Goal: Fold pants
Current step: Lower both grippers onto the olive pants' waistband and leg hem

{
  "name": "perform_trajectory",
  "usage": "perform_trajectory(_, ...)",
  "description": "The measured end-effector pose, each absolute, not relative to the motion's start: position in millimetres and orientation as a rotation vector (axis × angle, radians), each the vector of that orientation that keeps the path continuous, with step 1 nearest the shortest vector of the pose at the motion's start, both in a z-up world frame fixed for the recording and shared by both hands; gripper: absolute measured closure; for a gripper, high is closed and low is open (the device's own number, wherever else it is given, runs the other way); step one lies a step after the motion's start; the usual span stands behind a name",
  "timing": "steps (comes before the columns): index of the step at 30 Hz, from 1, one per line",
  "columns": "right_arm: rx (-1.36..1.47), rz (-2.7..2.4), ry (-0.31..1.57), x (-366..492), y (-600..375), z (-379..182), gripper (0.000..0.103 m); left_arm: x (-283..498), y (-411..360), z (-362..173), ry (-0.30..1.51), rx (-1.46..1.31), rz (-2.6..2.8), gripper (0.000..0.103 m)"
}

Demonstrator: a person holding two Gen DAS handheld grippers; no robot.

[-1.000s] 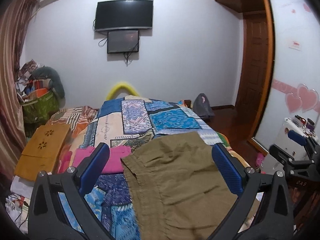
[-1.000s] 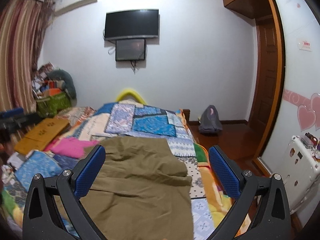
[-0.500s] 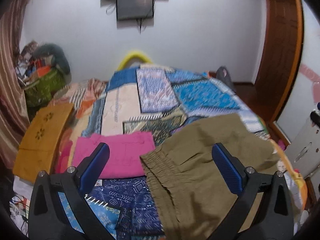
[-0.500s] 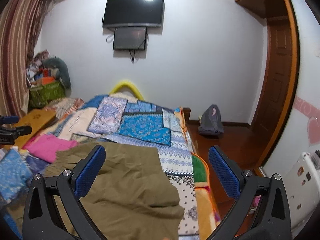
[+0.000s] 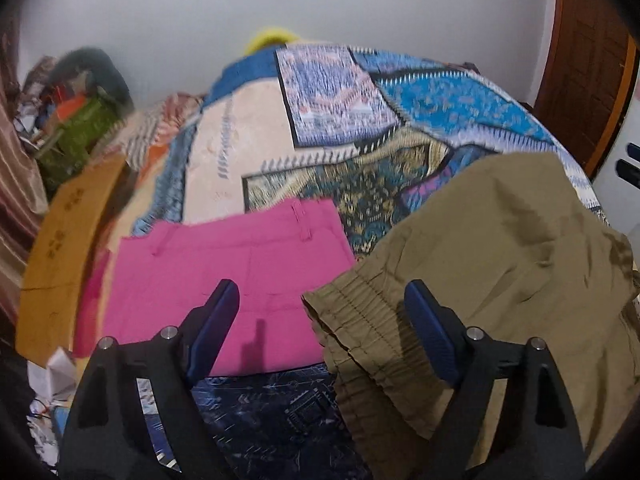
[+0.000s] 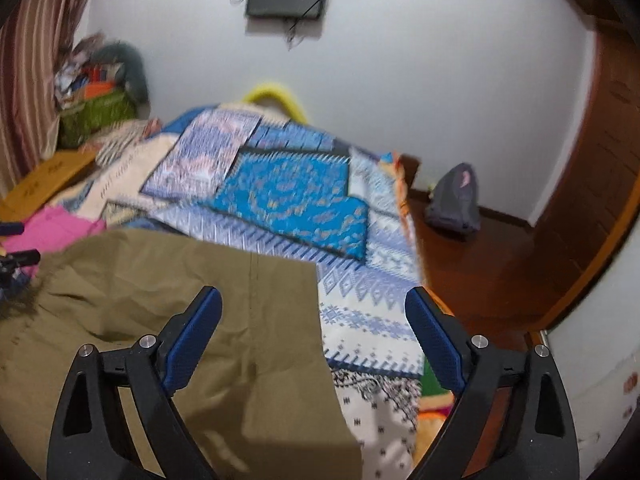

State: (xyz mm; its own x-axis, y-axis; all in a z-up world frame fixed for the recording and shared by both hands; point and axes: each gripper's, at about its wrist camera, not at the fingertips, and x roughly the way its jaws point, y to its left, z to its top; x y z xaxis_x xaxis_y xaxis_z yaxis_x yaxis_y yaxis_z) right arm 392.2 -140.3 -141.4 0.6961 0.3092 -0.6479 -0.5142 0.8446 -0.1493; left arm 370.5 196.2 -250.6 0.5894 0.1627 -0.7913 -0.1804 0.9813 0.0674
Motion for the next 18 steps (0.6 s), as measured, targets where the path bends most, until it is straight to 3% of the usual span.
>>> perform_trajectory(9, -0.343, 0.512, 0.762, 446.0, -126.4, -165.6, 0.013, 389.4, 198.2, -277.6, 1.004, -0.005, 0.124, 0.019)
perform_trajectory(11, -0.341, 0.488, 0.781, 459.7, -123.4, -172.3, 0.023, 396.5, 201.6, -287.0, 1.048, -0.027, 0.084, 0.019)
perform_trajectory(16, -0.335, 0.548, 0.895, 478.5, -113.9, -190.6, 0.039, 405.4, 223.5, -301.6, 1.107, -0.224, 0.02, 0.02)
perform_trajectory(18, -0.337, 0.564, 0.884, 477.5, -112.1, -190.0, 0.039, 404.1, 218.6, -301.4, 1.096, -0.198, 0.013, 0.024)
